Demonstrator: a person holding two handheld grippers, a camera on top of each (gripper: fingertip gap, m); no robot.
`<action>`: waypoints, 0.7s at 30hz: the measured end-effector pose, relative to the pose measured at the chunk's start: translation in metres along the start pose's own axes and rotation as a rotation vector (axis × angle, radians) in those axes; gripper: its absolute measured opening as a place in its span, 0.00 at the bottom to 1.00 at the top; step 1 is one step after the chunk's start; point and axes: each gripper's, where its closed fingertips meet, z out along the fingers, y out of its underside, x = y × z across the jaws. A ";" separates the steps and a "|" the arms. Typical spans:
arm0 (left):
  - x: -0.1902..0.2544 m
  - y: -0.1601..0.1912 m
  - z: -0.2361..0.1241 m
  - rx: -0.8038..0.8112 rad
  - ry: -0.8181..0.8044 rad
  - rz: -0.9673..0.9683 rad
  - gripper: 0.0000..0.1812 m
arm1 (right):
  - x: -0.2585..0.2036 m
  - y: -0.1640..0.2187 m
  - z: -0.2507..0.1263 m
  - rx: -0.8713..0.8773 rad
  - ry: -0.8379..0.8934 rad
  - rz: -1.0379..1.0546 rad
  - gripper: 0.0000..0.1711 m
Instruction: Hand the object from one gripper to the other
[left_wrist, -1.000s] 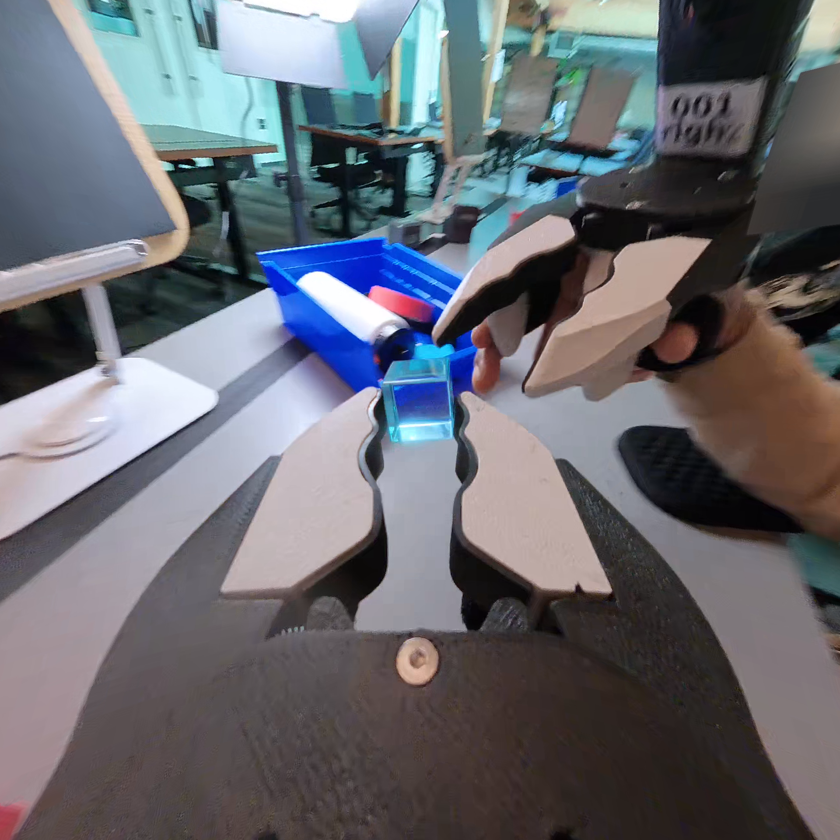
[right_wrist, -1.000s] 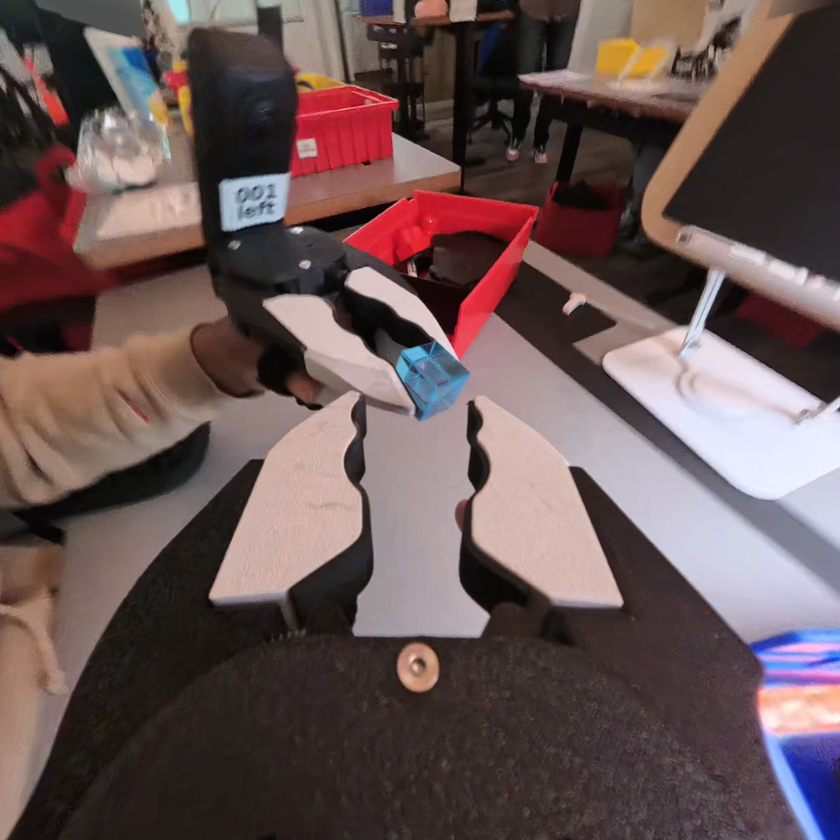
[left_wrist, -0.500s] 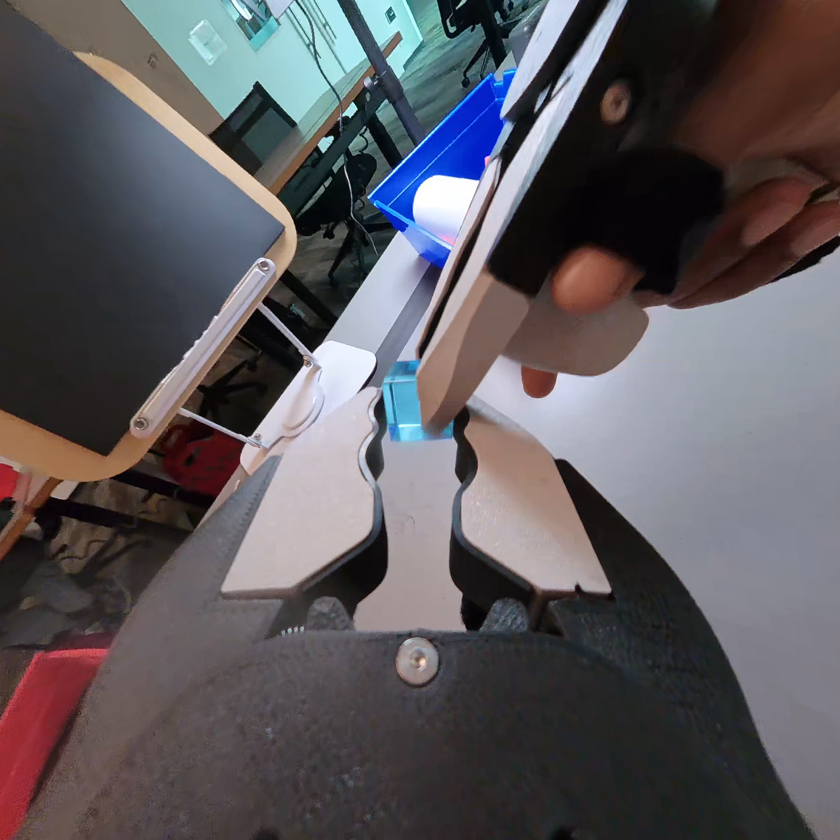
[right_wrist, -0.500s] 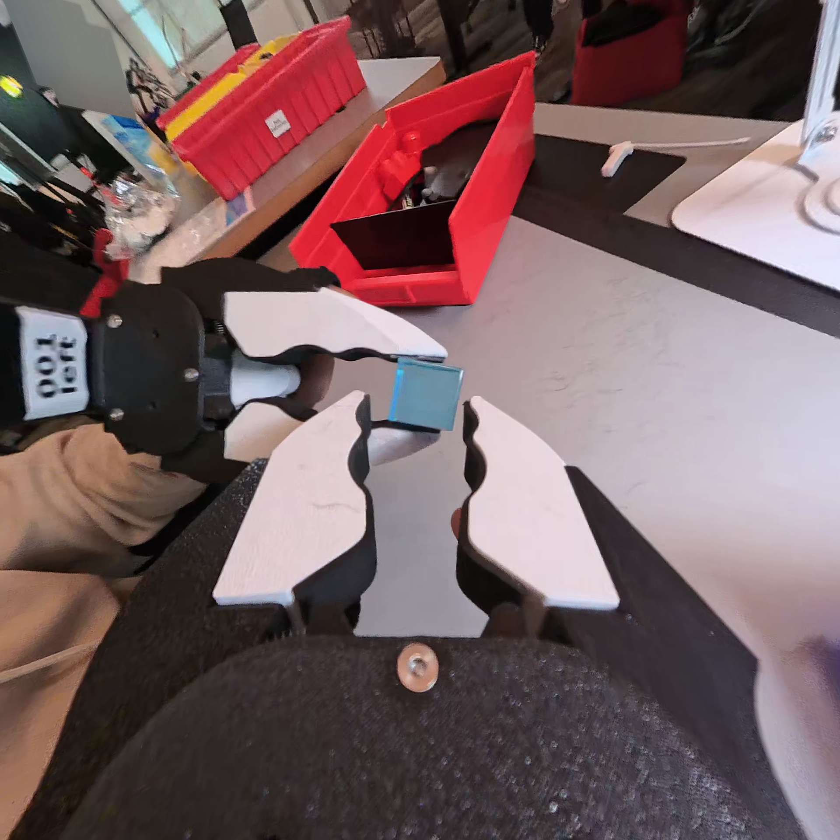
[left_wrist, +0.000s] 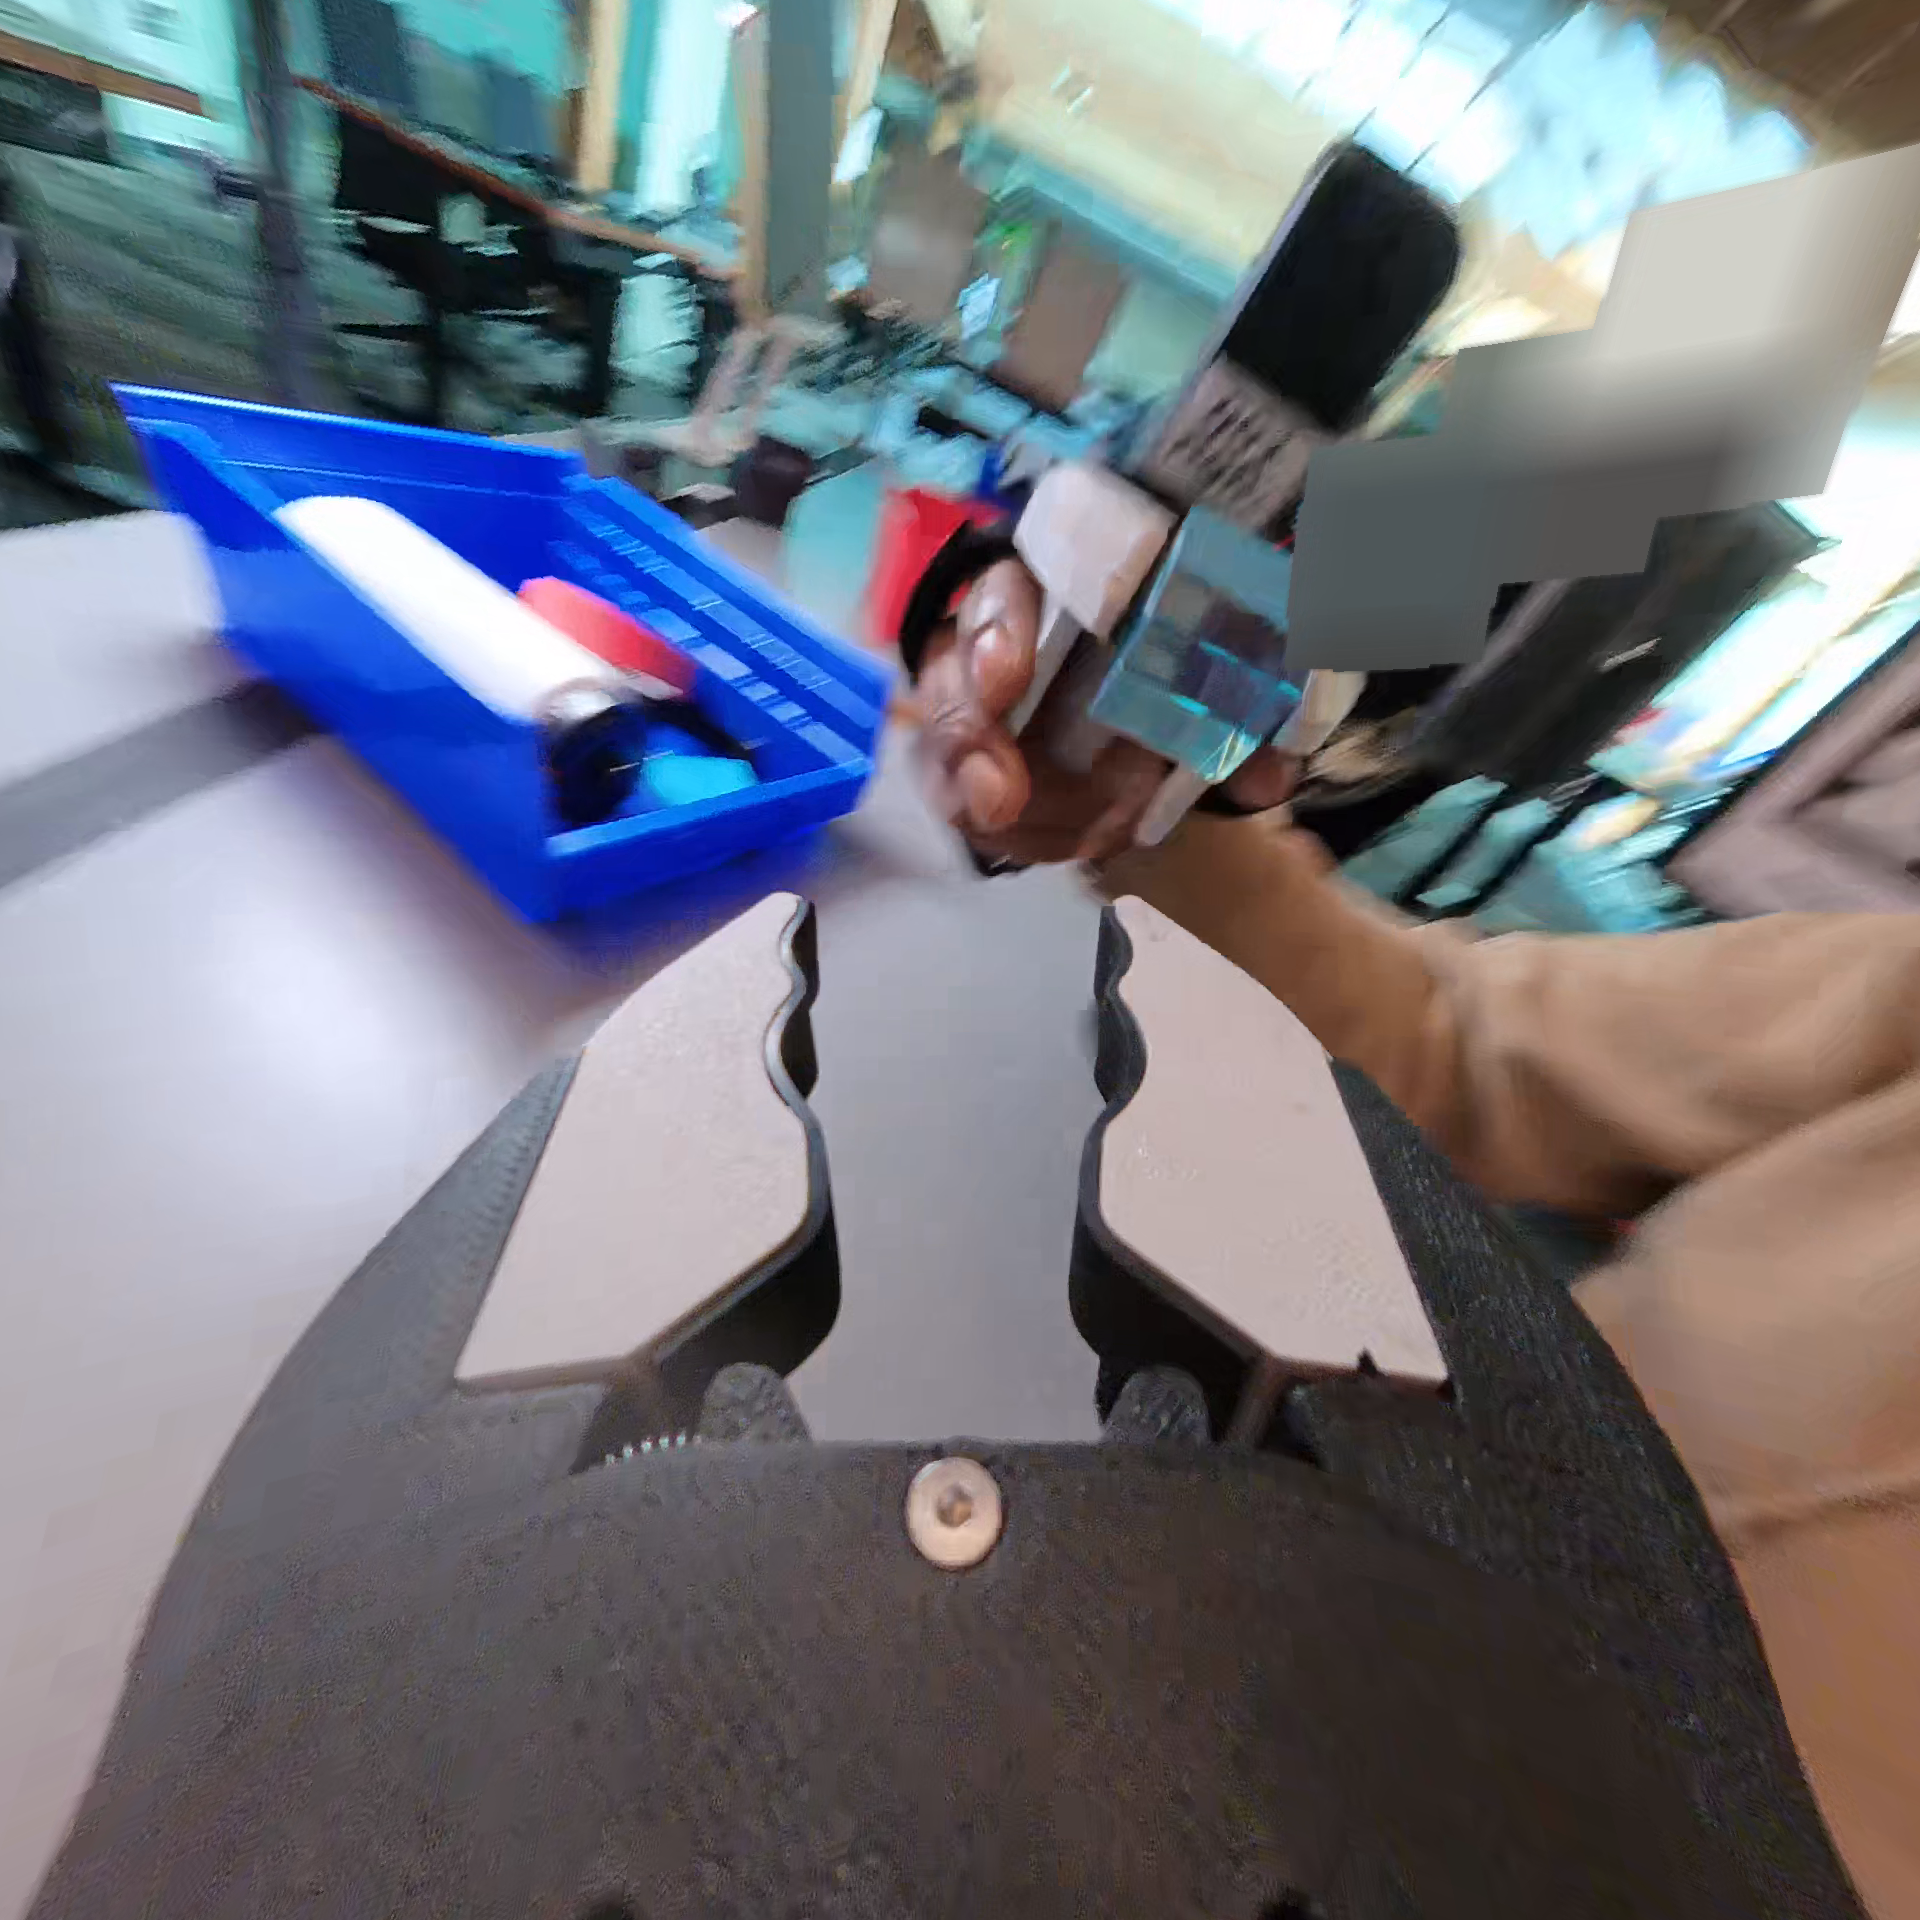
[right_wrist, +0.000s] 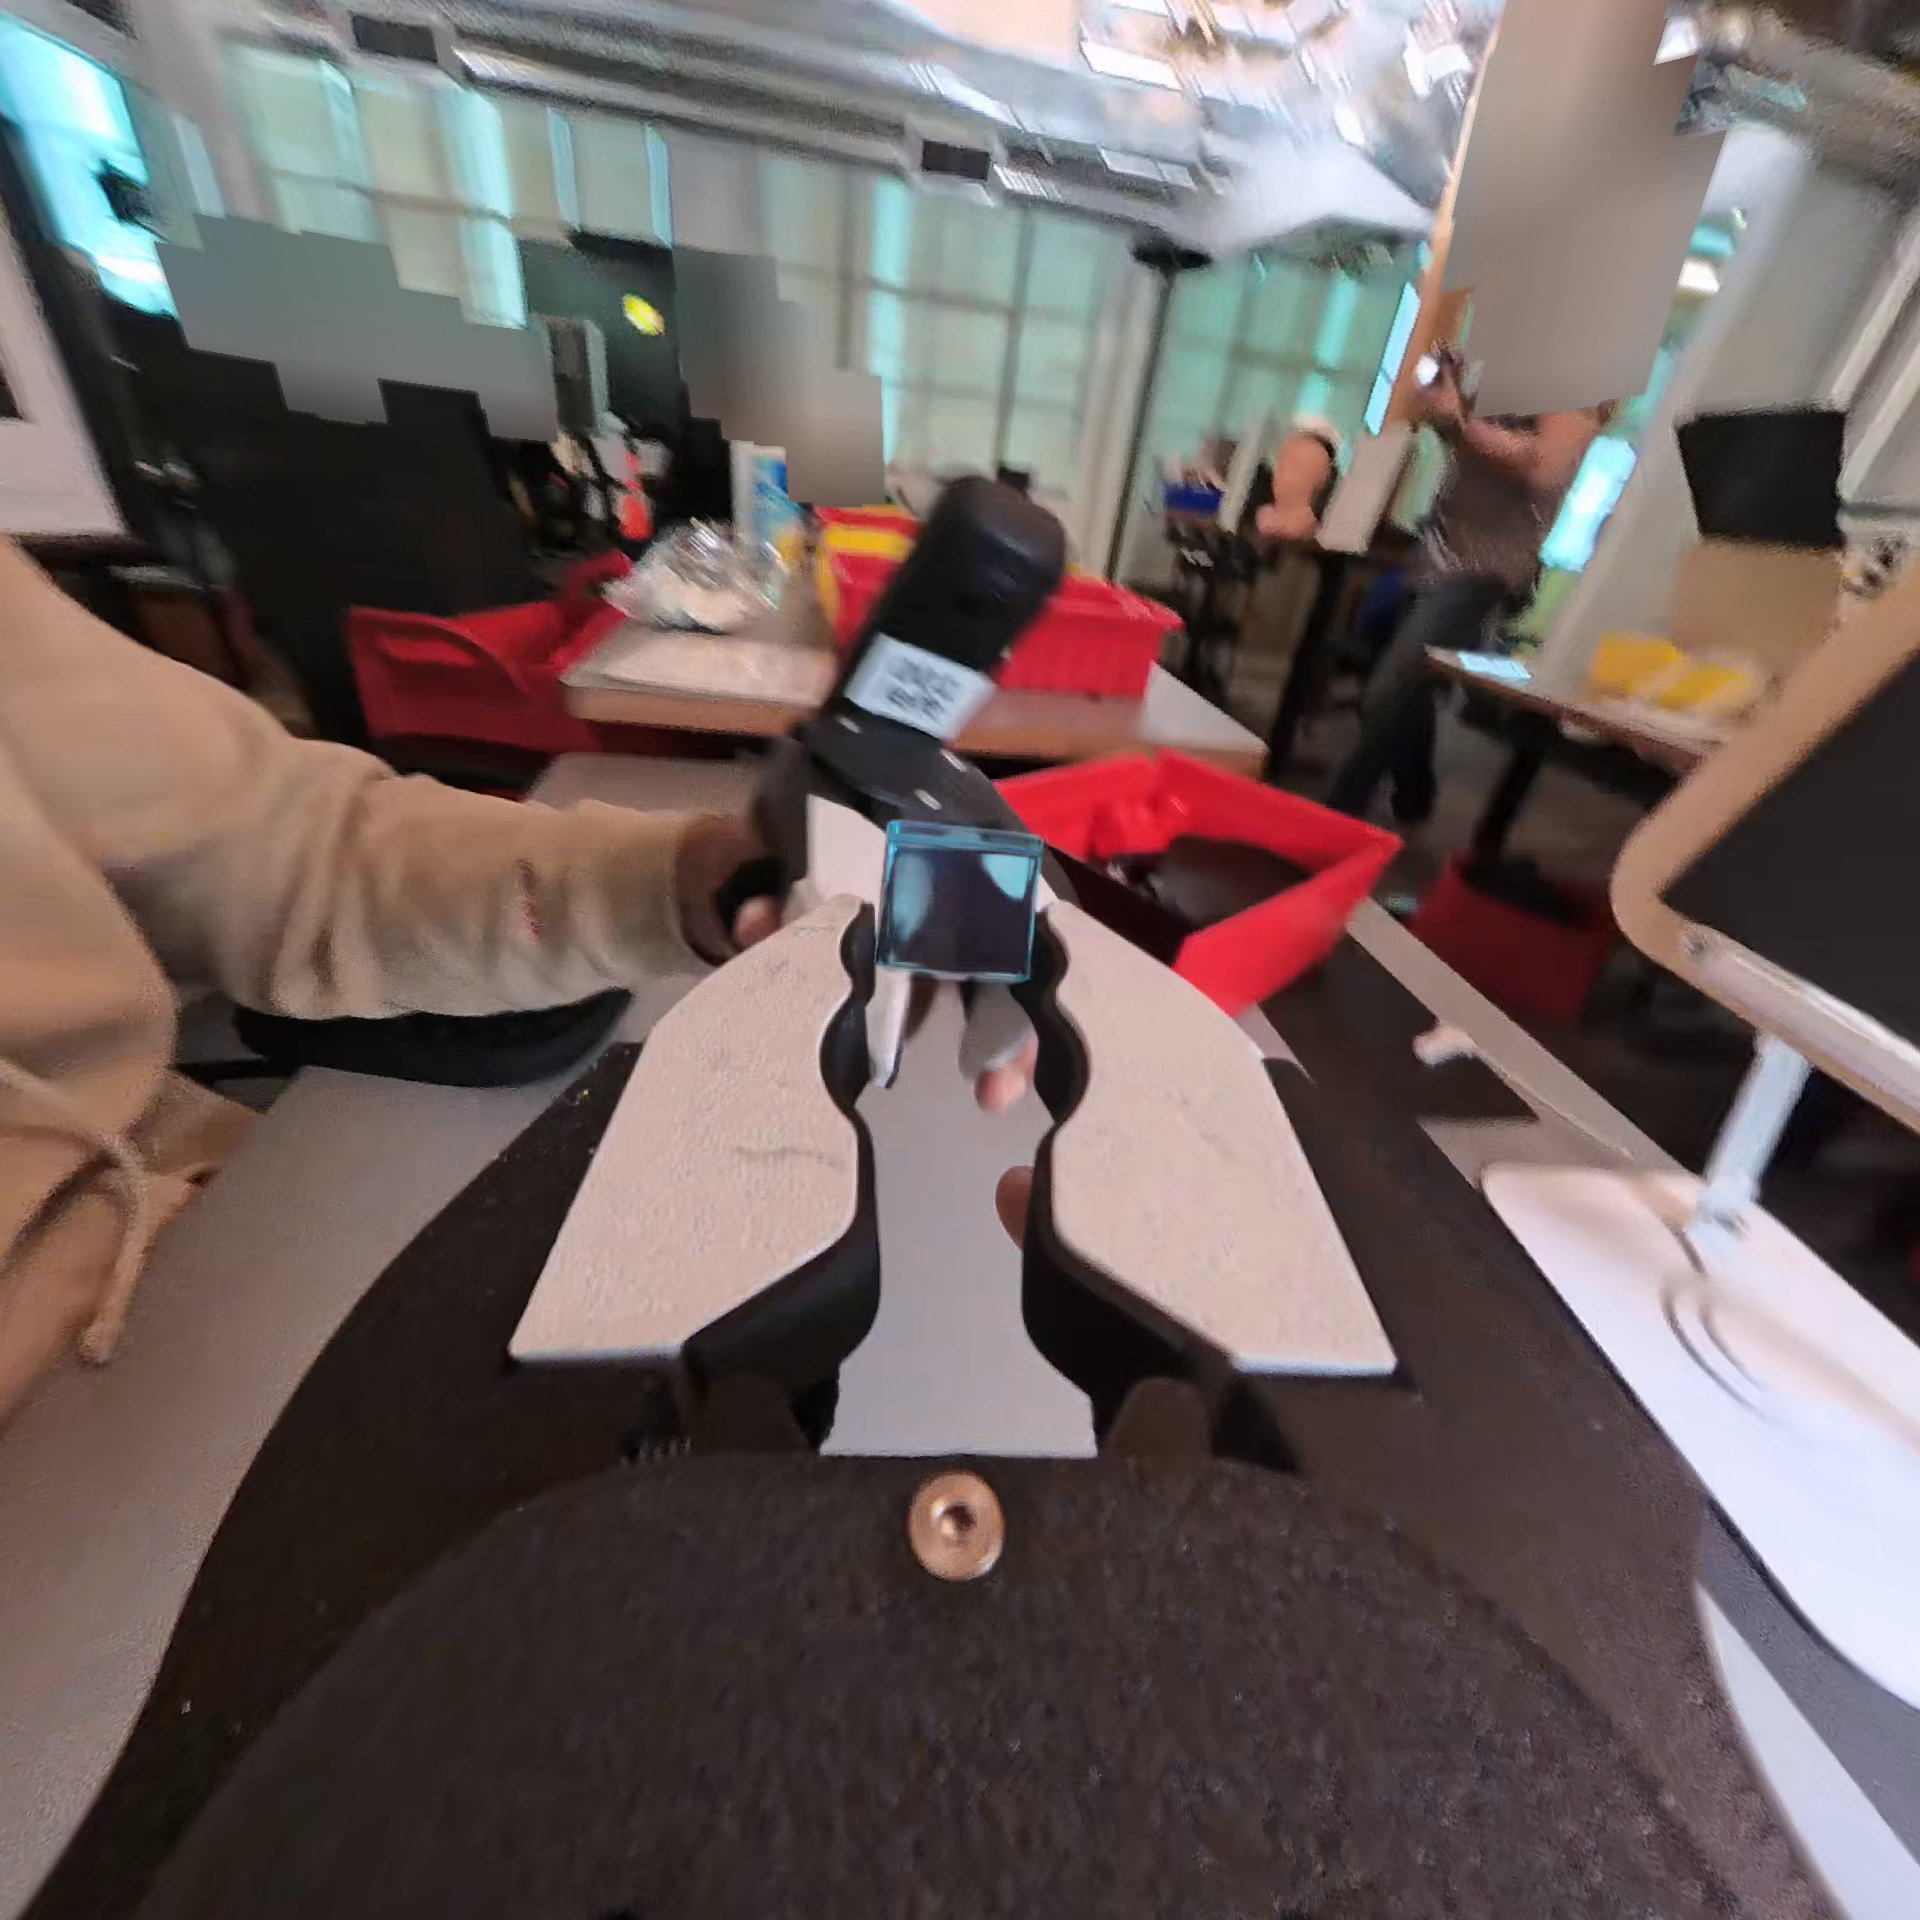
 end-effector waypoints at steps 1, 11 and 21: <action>0.011 -0.007 -0.002 0.049 0.100 -0.076 0.27 | -0.008 -0.007 -0.002 0.043 -0.052 0.009 0.16; 0.069 -0.042 -0.012 0.229 0.604 -0.485 0.25 | -0.039 -0.018 0.007 0.135 -0.165 -0.098 0.16; 0.025 -0.045 -0.017 0.263 0.186 -0.218 0.17 | -0.004 -0.001 0.013 -0.098 0.111 -0.165 0.20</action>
